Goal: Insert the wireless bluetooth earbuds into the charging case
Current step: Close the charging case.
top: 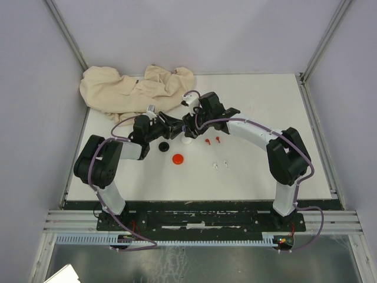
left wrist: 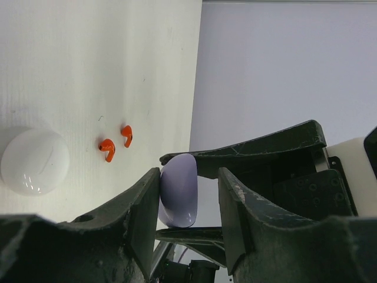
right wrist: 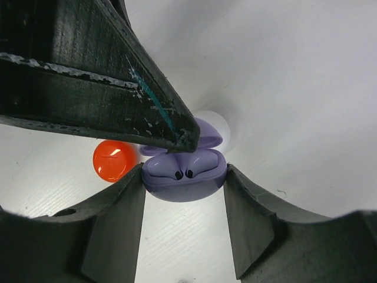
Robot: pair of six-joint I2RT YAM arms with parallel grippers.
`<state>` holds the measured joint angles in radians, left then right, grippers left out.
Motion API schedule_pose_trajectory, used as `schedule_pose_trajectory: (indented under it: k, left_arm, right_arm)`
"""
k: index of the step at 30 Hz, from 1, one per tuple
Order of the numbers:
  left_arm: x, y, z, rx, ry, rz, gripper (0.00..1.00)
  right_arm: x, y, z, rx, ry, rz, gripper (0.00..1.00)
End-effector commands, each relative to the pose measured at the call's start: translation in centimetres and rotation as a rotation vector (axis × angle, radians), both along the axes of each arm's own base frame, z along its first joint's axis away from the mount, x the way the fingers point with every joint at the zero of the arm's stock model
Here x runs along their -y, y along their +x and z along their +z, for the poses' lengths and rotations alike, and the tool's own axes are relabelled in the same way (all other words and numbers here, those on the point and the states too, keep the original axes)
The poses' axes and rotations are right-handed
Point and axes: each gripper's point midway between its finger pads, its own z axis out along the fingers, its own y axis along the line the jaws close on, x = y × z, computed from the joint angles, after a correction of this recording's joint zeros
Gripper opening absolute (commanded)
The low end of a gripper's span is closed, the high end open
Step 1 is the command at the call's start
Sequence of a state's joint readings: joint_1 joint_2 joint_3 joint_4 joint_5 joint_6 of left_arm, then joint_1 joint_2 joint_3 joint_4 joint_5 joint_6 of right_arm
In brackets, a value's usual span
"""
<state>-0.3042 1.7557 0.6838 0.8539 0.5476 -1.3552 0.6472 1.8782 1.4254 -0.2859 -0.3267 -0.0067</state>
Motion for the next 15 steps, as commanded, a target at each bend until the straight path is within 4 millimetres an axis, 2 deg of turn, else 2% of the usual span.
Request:
schedule_pose_trajectory:
  k: [1, 7, 11, 13, 15]
  left_arm:
    - [0.3, 0.6, 3.6, 0.137, -0.002, -0.004, 0.50]
    - [0.3, 0.6, 4.2, 0.147, -0.018, -0.002, 0.51]
    - [-0.1, 0.5, 4.0, 0.139, -0.012, 0.011, 0.51]
    - [-1.2, 0.7, 3.6, 0.121, -0.002, 0.067, 0.51]
    - [-3.3, 0.9, 3.2, 0.102, 0.006, 0.162, 0.50]
  right_arm:
    - [-0.9, 0.5, 1.0, 0.022, 0.013, 0.029, 0.31]
    - [-0.8, 0.3, 0.1, 0.005, -0.006, 0.030, 0.30]
    - [-0.6, 0.6, 0.6, 0.026, -0.006, 0.015, 0.30]
    - [-0.4, 1.2, 0.7, 0.041, -0.019, -0.014, 0.30]
    - [0.0, 1.9, 0.4, 0.036, -0.059, -0.050, 0.31]
